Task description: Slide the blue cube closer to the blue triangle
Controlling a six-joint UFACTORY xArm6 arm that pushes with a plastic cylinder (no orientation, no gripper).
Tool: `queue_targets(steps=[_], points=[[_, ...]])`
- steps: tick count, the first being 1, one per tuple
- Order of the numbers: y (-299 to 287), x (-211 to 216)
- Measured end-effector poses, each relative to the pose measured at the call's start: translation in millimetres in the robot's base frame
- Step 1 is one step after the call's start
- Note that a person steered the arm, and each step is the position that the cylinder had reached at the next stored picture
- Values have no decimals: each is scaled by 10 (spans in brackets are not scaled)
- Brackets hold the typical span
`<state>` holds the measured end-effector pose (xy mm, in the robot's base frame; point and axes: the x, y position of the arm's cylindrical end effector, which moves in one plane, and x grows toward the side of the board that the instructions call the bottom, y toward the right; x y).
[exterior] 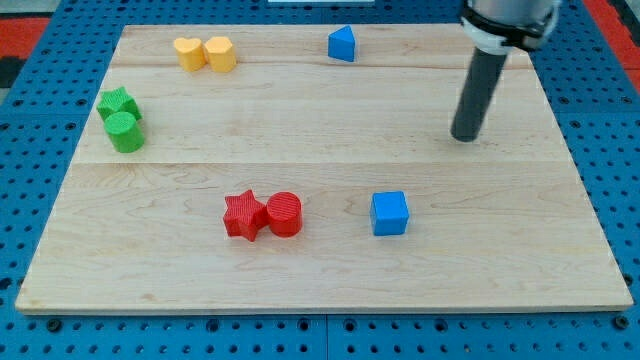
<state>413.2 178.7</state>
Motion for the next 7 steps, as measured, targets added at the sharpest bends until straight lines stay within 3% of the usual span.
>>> queue_targets(steps=[2,3,4,5,7], points=[[12,860],[-208,1454],[-492,1786],[-810,1709],[-1118,1120]])
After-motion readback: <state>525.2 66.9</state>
